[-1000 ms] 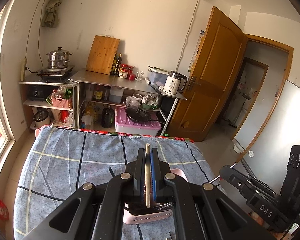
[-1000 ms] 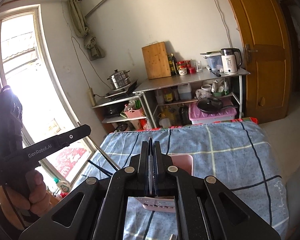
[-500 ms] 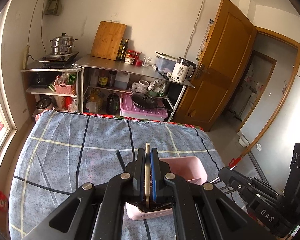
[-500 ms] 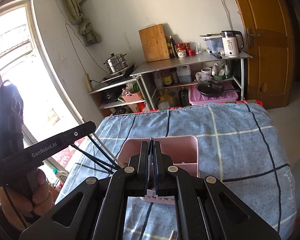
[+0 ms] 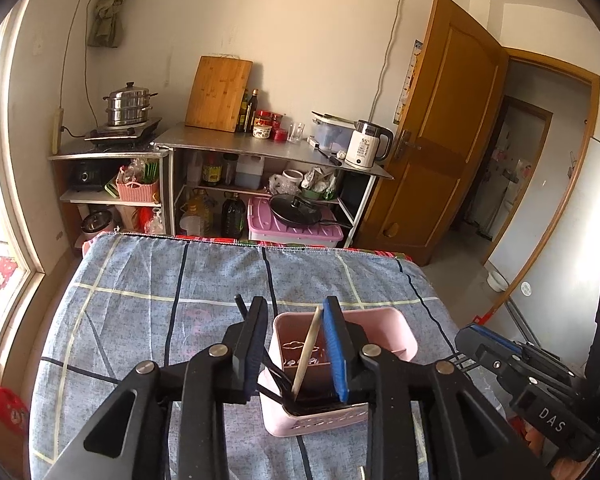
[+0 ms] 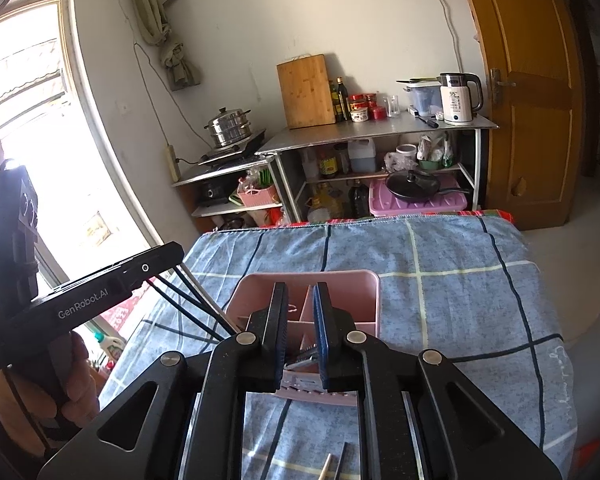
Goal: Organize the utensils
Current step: 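Withdraw both open tools from the basket, then move both open tools down to the last wooden and metal chopsticks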
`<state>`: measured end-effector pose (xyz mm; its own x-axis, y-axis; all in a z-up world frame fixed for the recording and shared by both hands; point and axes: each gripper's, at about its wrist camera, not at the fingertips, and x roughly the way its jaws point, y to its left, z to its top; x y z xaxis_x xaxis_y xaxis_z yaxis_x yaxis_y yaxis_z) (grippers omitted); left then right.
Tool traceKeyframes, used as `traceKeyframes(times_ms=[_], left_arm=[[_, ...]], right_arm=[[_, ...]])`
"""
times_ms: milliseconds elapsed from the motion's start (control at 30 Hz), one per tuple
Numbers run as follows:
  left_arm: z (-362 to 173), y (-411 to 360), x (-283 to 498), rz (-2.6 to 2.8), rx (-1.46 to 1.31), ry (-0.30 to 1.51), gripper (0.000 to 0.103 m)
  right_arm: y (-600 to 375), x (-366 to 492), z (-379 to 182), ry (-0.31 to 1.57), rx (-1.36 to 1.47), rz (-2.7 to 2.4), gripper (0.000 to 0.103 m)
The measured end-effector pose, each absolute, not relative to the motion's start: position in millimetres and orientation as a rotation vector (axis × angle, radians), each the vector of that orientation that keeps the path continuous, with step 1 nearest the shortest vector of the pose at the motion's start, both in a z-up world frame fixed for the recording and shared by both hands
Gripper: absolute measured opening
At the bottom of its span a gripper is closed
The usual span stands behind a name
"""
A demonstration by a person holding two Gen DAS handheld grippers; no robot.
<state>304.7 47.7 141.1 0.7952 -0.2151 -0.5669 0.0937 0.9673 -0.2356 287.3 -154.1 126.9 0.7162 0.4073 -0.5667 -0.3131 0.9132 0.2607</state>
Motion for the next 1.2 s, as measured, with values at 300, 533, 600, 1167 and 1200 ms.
traceKeyframes(times_ms=[300, 533, 600, 1167, 1200], left_arm=[[146, 60, 274, -0.144, -0.228, 0.598, 0.031], [134, 59, 225, -0.170, -0.273, 0.579, 0.031], [125, 57, 212, -0.179, -0.284, 0.588, 0.031], [38, 19, 119, -0.223, -0.249, 0.711, 0.031], [35, 17, 116, -0.226, -0.247, 0.719, 0.031]], right_arm=[[-170, 265, 133, 0.636, 0.148, 0.395, 0.014], [-189, 232, 126, 0.626, 0.149, 0.395, 0.014], [-194, 223, 121, 0.634, 0.156, 0.392, 0.014], [-224, 143, 51, 0.756, 0.183, 0.369, 0.014], [-223, 140, 48, 0.763, 0.180, 0.371, 0.014]])
